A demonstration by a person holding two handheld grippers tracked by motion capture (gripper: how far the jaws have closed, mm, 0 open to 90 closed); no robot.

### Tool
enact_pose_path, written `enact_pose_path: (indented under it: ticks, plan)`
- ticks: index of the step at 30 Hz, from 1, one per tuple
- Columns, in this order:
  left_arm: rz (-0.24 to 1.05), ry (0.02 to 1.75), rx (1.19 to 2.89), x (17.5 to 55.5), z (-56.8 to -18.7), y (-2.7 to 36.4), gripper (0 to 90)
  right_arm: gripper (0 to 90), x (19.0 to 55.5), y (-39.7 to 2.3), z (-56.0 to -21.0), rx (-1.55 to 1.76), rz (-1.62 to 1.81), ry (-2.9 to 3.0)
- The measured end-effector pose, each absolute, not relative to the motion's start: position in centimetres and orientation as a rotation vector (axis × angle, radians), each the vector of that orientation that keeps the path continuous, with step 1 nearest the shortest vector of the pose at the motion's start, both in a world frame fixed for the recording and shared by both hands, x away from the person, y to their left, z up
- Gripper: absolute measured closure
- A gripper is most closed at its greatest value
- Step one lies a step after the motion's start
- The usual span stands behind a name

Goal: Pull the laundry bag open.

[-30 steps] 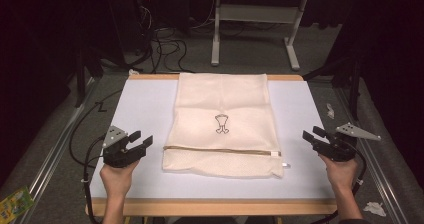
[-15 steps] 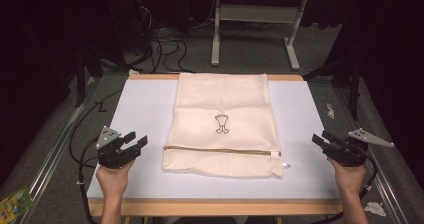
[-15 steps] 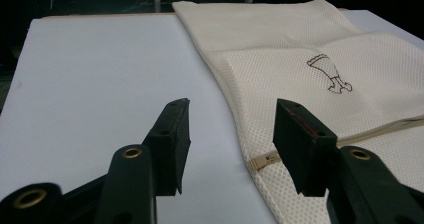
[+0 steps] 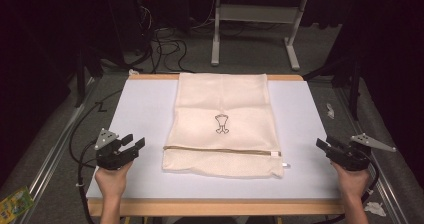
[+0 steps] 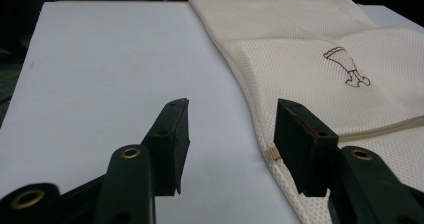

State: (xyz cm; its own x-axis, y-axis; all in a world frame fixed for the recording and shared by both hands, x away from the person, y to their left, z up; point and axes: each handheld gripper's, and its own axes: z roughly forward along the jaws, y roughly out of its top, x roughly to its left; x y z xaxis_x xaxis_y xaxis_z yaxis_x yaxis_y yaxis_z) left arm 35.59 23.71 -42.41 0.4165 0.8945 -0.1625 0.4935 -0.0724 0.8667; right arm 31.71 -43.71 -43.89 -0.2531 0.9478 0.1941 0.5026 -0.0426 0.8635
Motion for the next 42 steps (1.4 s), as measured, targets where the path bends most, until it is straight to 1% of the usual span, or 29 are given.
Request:
enact_pose_path:
  ticks: [4,13,16,24,29,32,42]
  plan:
    - [0.533,1.226,1.719,35.7,-42.7,23.8,48.1,49.6,31.8,-43.7,-44.4,1.541,1.224,1.777]
    - [0.497,1.254,1.721,36.2,-43.9,23.6,48.1,49.9,32.2,-43.2,-45.1,1.562,1.185,1.796]
    - [0.508,1.250,1.715,36.3,-44.3,23.3,48.2,49.2,32.5,-42.8,-45.4,1.561,1.160,1.812]
    - [0.479,1.259,1.762,36.8,-45.1,23.1,47.6,49.2,33.2,-41.8,-45.8,1.554,1.146,1.840]
    - [0.476,1.269,1.761,37.2,-45.4,22.9,47.6,49.4,33.5,-41.1,-46.2,1.554,1.134,1.853]
    - [0.471,1.276,1.769,37.4,-45.7,22.8,47.6,51.1,33.7,-41.0,-46.4,1.551,1.122,1.850]
    - [0.498,1.280,1.758,38.0,-46.4,22.5,47.1,52.1,34.2,-40.6,-46.9,1.563,1.098,1.860]
